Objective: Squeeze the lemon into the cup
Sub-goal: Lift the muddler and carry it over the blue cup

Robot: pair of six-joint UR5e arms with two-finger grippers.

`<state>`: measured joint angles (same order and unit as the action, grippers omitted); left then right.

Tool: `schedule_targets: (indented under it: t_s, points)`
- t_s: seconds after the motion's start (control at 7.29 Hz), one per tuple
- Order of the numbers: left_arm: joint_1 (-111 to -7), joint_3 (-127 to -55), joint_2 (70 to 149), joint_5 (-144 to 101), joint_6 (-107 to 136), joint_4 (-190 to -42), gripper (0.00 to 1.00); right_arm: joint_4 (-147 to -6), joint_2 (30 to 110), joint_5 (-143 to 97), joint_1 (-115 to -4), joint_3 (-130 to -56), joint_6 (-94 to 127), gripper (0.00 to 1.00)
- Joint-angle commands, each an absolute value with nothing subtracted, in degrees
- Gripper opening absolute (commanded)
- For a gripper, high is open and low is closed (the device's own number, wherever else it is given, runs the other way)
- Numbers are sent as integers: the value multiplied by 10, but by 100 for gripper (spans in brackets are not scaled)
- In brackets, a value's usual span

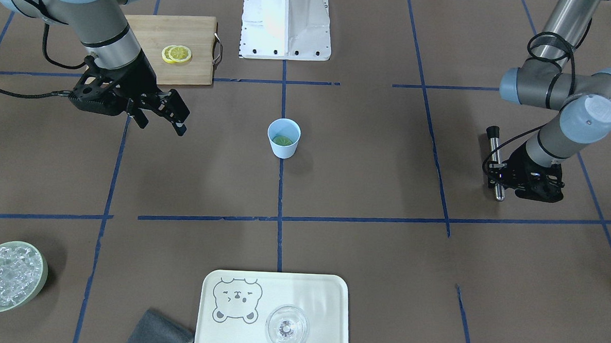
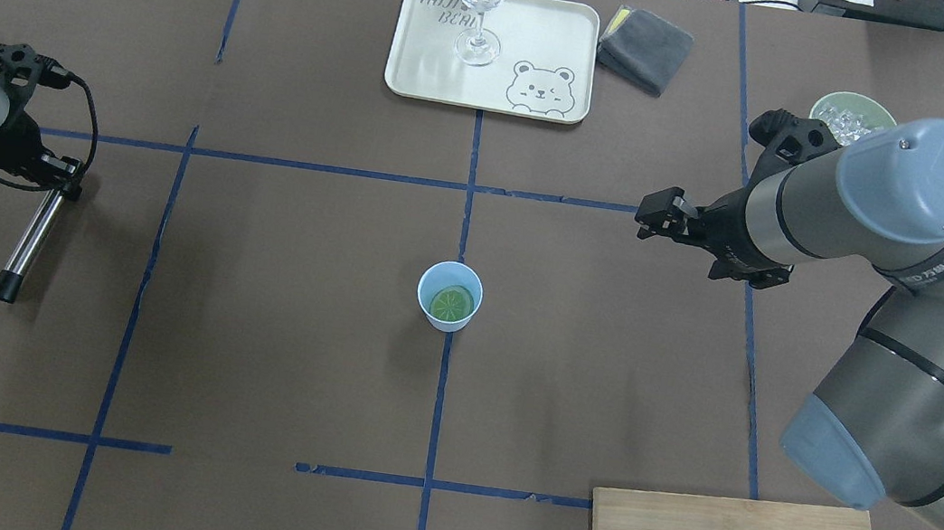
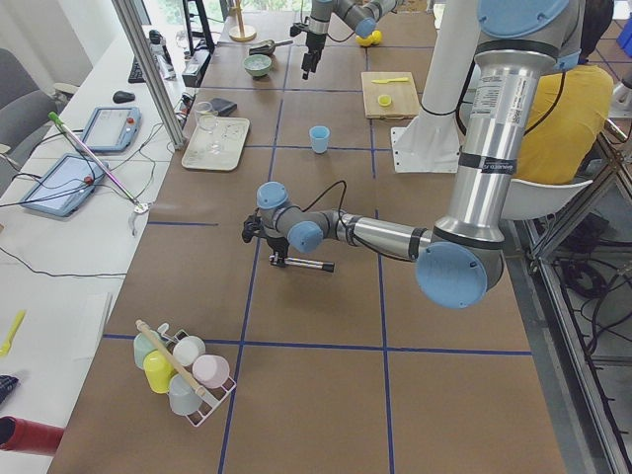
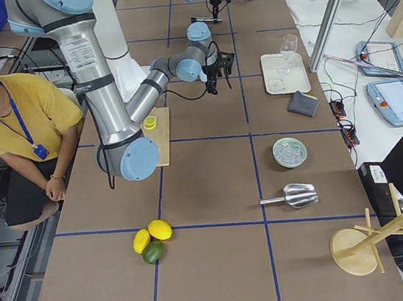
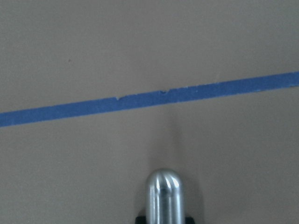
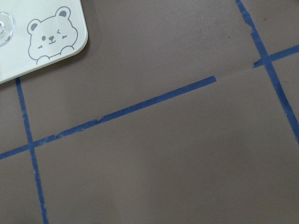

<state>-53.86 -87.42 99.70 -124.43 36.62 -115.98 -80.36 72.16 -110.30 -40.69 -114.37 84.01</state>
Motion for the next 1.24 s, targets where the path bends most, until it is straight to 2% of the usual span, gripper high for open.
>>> schedule_targets:
  t_s: [0.0, 0.27, 0.41, 0.69, 0.82, 1.1]
  points:
    - [-538, -976, 1001, -1241, 361, -1154, 0, -804, 722, -1104, -409, -1150, 838, 100]
    - [-519, -1050, 1082, -1243, 362, -1119, 0, -803, 752, -1105, -421, -1170, 833, 100]
    - [-442, -1089, 1116, -1216, 360, -1124, 0, -803, 764, -1116, -439, -1174, 832, 100]
    - [-336, -1074, 1254, -1039, 360, -1158, 0, -805, 794, -1148, -491, -1171, 760, 100]
    - [-304, -1061, 1258, -924, 358, -1278, 0, -805, 804, -1168, -517, -1165, 728, 100]
    - [-225, -965, 1247, -707, 333, -1520, 0, -805, 806, -1214, -571, -1130, 672, 100]
